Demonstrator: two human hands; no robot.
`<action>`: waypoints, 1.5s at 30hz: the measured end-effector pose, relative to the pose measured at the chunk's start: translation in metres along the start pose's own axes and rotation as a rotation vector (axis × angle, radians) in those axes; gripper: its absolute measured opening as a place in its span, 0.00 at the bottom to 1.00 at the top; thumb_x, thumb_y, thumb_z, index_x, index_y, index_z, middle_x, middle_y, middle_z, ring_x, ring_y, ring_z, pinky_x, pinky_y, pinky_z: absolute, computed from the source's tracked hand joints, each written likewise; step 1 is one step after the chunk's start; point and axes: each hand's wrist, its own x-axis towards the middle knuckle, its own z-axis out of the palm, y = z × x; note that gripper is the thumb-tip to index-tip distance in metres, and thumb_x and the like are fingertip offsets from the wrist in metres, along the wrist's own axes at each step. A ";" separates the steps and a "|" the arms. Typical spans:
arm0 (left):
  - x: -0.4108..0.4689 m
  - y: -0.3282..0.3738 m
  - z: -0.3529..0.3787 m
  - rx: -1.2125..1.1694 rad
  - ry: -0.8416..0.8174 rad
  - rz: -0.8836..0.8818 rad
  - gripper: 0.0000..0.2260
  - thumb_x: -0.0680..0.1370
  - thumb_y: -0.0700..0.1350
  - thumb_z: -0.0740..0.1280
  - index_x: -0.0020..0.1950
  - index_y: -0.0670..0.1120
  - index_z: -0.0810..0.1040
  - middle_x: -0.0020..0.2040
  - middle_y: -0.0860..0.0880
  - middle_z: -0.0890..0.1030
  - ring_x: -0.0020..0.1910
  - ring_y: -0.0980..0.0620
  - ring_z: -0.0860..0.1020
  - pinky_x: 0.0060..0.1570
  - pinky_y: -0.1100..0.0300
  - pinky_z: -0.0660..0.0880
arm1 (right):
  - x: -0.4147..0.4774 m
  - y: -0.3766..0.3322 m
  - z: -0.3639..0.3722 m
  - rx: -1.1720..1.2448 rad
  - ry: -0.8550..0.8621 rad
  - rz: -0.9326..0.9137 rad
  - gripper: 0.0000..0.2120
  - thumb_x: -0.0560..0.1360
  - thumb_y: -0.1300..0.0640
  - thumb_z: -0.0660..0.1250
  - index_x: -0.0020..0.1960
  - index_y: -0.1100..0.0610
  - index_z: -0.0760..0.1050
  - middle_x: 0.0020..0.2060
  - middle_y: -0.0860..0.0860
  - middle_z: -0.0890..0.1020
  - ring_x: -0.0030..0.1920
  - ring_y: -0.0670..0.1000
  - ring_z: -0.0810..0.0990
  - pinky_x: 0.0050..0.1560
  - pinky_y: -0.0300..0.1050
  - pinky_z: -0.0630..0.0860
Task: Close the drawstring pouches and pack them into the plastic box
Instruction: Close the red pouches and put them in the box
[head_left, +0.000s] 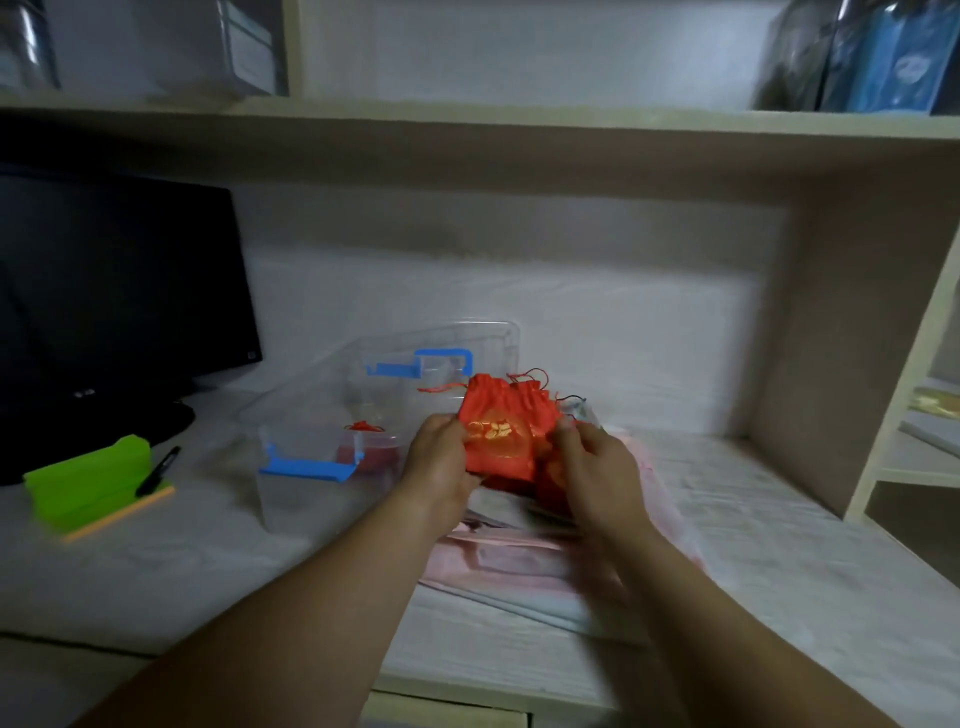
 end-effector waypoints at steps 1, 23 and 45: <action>-0.001 -0.002 -0.004 -0.023 -0.005 -0.022 0.10 0.81 0.32 0.59 0.50 0.44 0.77 0.41 0.42 0.84 0.37 0.47 0.83 0.43 0.52 0.80 | 0.003 -0.003 0.006 0.170 -0.118 0.105 0.30 0.76 0.31 0.58 0.45 0.56 0.82 0.43 0.56 0.86 0.50 0.62 0.84 0.56 0.58 0.79; 0.072 -0.017 -0.025 0.087 -0.190 0.127 0.11 0.84 0.49 0.67 0.61 0.45 0.84 0.54 0.40 0.87 0.56 0.41 0.85 0.60 0.42 0.81 | 0.048 -0.002 0.064 0.828 -0.312 0.170 0.14 0.79 0.66 0.69 0.39 0.52 0.84 0.38 0.57 0.85 0.38 0.55 0.82 0.49 0.51 0.79; 0.073 -0.028 -0.026 0.165 -0.195 0.042 0.12 0.84 0.49 0.66 0.58 0.43 0.85 0.49 0.44 0.88 0.45 0.49 0.87 0.43 0.58 0.83 | 0.060 0.016 0.065 1.197 -0.291 0.351 0.10 0.80 0.59 0.68 0.39 0.54 0.76 0.39 0.56 0.81 0.44 0.58 0.81 0.66 0.64 0.74</action>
